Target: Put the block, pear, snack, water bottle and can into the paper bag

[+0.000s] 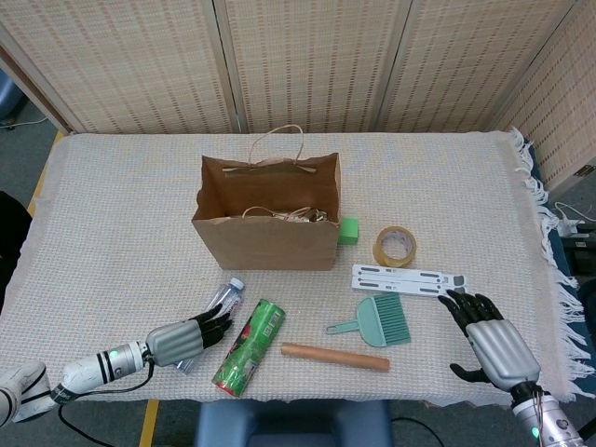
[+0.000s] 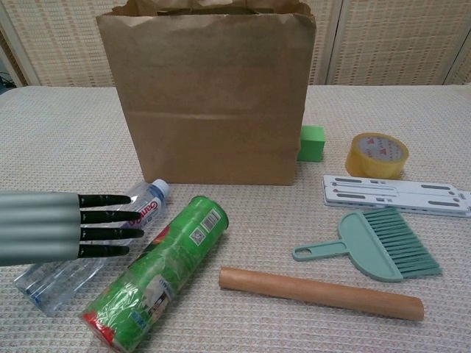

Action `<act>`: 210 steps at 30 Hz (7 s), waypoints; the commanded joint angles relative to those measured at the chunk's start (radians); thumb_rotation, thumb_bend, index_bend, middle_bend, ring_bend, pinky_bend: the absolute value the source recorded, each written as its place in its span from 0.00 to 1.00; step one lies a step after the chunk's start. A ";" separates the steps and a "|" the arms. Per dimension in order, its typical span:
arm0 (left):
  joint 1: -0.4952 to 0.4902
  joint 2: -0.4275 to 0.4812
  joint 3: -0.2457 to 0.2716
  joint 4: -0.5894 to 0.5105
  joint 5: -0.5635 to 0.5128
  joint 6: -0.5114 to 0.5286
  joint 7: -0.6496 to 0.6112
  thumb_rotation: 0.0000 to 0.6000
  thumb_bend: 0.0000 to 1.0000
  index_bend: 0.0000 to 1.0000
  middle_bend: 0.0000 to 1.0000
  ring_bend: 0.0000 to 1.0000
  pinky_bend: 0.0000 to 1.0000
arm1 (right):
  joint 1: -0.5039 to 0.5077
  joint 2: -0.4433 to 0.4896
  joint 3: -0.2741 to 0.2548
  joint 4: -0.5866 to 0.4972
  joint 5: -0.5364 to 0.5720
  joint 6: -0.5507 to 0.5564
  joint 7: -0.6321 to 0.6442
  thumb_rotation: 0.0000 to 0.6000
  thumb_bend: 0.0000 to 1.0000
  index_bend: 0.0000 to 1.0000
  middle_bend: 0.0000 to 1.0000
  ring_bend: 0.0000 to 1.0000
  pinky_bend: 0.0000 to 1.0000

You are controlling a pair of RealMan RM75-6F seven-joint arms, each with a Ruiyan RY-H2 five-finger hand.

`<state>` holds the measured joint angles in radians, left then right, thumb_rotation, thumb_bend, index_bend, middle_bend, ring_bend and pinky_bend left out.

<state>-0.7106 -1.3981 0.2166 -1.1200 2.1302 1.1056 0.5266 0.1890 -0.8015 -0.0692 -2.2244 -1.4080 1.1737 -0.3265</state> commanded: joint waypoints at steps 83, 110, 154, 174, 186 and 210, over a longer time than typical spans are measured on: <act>0.006 -0.095 -0.682 -0.829 -1.035 0.186 -0.480 1.00 0.64 0.66 0.65 0.59 0.69 | 0.002 -0.011 -0.010 0.005 -0.007 -0.013 -0.017 1.00 0.10 0.00 0.00 0.00 0.00; -0.123 -0.055 -0.693 -0.790 -1.226 0.100 -0.275 1.00 0.39 0.00 0.00 0.00 0.11 | 0.006 -0.004 -0.005 0.010 0.015 -0.008 -0.005 1.00 0.09 0.00 0.00 0.00 0.00; 0.127 0.194 -0.030 0.038 0.236 0.446 -0.472 1.00 0.38 0.00 0.00 0.00 0.05 | -0.005 -0.016 -0.015 -0.001 -0.004 0.002 -0.029 1.00 0.10 0.00 0.00 0.00 0.00; -0.034 0.075 -0.014 -0.030 0.254 0.214 -0.355 1.00 0.38 0.00 0.00 0.00 0.03 | 0.000 -0.005 -0.015 0.002 0.002 -0.009 -0.010 1.00 0.10 0.00 0.00 0.00 0.00; -0.064 -0.029 -0.008 -0.010 0.203 0.176 -0.342 1.00 0.37 0.00 0.00 0.00 0.03 | 0.019 0.000 -0.001 0.017 0.040 -0.034 0.020 1.00 0.10 0.00 0.00 0.00 0.00; -0.090 -0.173 0.027 0.116 0.145 0.133 -0.267 1.00 0.40 0.00 0.00 0.00 0.03 | 0.035 0.000 0.003 0.022 0.064 -0.052 0.025 1.00 0.10 0.00 0.00 0.00 0.00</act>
<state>-0.7996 -1.5706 0.2427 -1.0047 2.2750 1.2393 0.2576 0.2243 -0.8013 -0.0665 -2.2020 -1.3441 1.1219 -0.3013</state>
